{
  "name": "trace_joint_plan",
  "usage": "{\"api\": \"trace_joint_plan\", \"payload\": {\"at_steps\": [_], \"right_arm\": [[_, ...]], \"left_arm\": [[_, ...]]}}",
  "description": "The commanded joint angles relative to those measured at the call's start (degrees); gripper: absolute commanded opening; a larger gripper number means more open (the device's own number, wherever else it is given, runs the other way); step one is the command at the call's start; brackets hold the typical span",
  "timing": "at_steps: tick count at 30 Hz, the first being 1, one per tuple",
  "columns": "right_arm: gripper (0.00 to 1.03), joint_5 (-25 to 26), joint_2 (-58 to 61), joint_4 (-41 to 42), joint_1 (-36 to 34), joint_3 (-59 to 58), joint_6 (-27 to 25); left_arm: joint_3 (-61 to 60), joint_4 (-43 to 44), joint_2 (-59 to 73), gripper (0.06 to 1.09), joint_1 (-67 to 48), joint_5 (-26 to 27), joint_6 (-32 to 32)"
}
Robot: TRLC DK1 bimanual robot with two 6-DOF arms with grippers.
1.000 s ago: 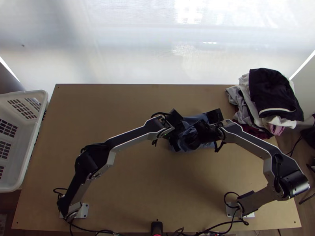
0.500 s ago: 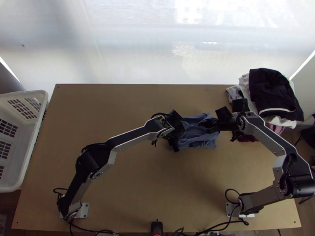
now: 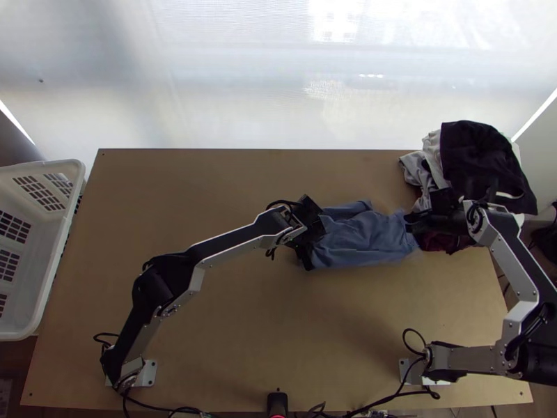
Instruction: Fold the t-shirt
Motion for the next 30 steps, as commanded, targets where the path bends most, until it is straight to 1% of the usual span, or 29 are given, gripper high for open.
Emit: {"api": "trace_joint_plan", "payload": {"at_steps": [1,4,8,12,14,15,17,18,19,20,21,22,24,27,29,30], "right_arm": [[0.03,-0.1,-6.5,-2.4,5.0,-1.5,3.6],[0.03,0.0,-6.2,-2.2,10.2,-2.9,4.5],[0.03,-0.1,-4.0,-1.7,14.7,-3.0,8.0],[0.03,0.0,-3.8,-0.6,18.7,-3.7,10.3],[0.03,0.0,-3.8,-0.6,19.9,-3.7,11.0],[0.06,-0.1,-3.8,-0.6,20.3,-3.7,11.3],[0.15,-0.1,-3.9,-0.6,21.2,-3.8,12.1],[0.21,0.0,-3.9,-0.6,21.6,-3.9,12.1],[0.3,0.0,-3.9,-0.6,22.1,-3.9,12.1],[0.37,0.0,-3.9,-0.6,22.7,-3.9,12.4],[0.4,0.0,-3.9,-0.6,23.2,-3.8,12.7],[0.43,0.1,-3.9,-0.6,24.2,-3.7,13.5],[0.56,0.4,-4.2,-0.8,25.6,-3.6,14.0],[0.85,2.1,-4.5,-1.4,27.9,-3.7,15.3],[0.98,2.5,-4.9,-1.5,29.8,-4.0,16.5],[0.98,2.9,-5.0,-1.5,30.8,-4.2,16.8]], "left_arm": [[-0.7,-0.2,-2.4,0.09,0.1,-0.5,0.4],[-1.7,-0.2,-3.4,0.09,0.2,-0.9,0.6],[-2.5,-0.2,-3.7,0.09,1.8,-1.3,0.7],[-2.5,0.0,-5.9,0.1,3.0,-1.3,0.3],[-2.5,0.0,-7.5,0.16,3.5,-1.4,0.2],[-2.5,0.0,-8.3,0.2,3.8,-1.5,0.0],[-2.8,0.0,-9.7,0.3,4.5,-2.3,-0.1],[-3.2,0.1,-10.3,0.39,4.8,-2.5,-0.1],[-3.8,0.3,-11.1,0.48,5.1,-3.1,-0.1],[-4.4,0.7,-11.8,0.65,5.4,-3.3,-0.1],[-5.2,0.9,-12.7,0.92,5.6,-3.5,-0.1],[-6.0,1.1,-13.4,1.04,5.6,-4.2,-0.1],[-8.1,2.3,-14.7,1.04,5.5,-5.3,0.2],[-11.2,3.9,-16.9,1.04,5.4,-5.5,0.5],[-12.4,3.9,-18.3,1.04,6.0,-6.1,0.8],[-13.0,3.9,-19.1,1.04,6.7,-6.2,0.8]]}}
